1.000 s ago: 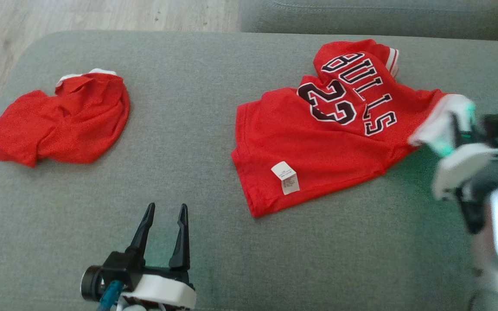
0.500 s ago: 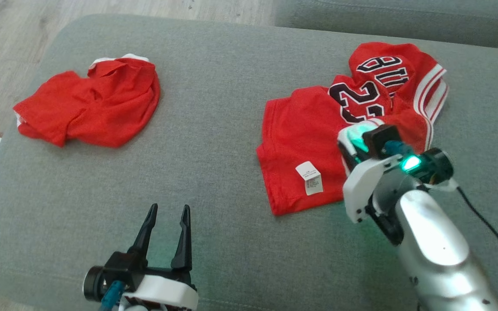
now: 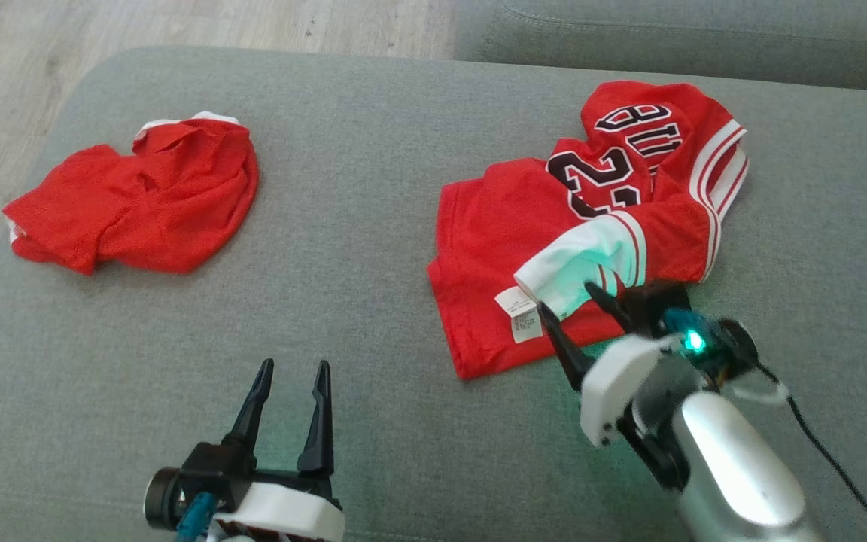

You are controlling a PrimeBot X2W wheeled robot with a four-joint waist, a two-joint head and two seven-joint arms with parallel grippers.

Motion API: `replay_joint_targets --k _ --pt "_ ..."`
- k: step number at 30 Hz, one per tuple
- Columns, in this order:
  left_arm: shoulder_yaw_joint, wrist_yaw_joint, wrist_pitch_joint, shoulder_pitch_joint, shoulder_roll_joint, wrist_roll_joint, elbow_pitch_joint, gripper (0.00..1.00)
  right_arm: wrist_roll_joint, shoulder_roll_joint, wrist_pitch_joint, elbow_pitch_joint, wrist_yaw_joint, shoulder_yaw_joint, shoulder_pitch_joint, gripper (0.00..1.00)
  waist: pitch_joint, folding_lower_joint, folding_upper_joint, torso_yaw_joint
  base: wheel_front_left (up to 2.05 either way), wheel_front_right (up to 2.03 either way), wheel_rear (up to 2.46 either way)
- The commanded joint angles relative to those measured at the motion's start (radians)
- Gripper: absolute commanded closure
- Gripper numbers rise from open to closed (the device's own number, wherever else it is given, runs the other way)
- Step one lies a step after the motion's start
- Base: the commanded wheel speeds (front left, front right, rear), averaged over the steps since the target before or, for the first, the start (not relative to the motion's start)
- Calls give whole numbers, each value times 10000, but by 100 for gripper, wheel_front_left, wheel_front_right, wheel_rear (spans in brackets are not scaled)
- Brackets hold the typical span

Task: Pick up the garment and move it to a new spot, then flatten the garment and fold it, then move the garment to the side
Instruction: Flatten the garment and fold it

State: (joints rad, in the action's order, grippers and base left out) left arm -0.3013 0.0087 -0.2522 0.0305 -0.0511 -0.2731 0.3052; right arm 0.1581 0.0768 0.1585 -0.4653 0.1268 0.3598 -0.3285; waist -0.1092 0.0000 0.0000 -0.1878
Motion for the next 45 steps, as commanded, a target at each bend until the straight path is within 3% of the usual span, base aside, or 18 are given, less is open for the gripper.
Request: replay_joint_targets --k 1,8,17,29,30,31,32,33,39,45 --pt "234 19 -95 75 8 -76 -296 0 104 -67 -7 545 39 -33 137 0 -33 0 0 62 0 0 0" --pt "124 11 -95 126 8 -78 -296 0 -6 -112 5 887 39 -800 543 0 -192 0 0 70 0 0 0" --pt "50 52 -95 226 8 -120 -267 0 -1235 -238 -395 377 39 -2544 352 0 -358 0 0 -233 0 0 0" --pt "-13 62 -95 403 9 -149 -351 0 -1923 -263 -669 -739 39 -2618 -776 0 -719 0 0 -371 0 0 0" --pt "-22 63 -95 419 9 -153 -353 0 -2061 -264 -660 -841 39 -2675 -853 18 -744 0 0 -380 0 0 0" --pt "-26 66 -95 432 9 -156 -352 0 -2210 -264 -632 -936 39 -2731 -920 60 -767 0 0 -389 0 0 0" --pt "-25 70 -95 444 9 -159 -350 0 -2330 -264 -613 -1015 39 -2792 -979 85 -789 0 0 -395 0 0 0" --pt "-21 74 -95 456 9 -161 -348 0 -2391 -264 -621 -1071 39 -2835 -1029 100 -805 0 0 -396 0 0 0" --pt "89 127 -95 427 9 -179 -328 0 -2668 -265 -828 -857 39 -3100 -1007 100 -704 0 0 -218 0 0 0" --pt "228 149 -95 272 9 -152 -369 0 -2814 -265 -616 698 39 -3269 -61 100 -416 0 0 265 0 0 0"
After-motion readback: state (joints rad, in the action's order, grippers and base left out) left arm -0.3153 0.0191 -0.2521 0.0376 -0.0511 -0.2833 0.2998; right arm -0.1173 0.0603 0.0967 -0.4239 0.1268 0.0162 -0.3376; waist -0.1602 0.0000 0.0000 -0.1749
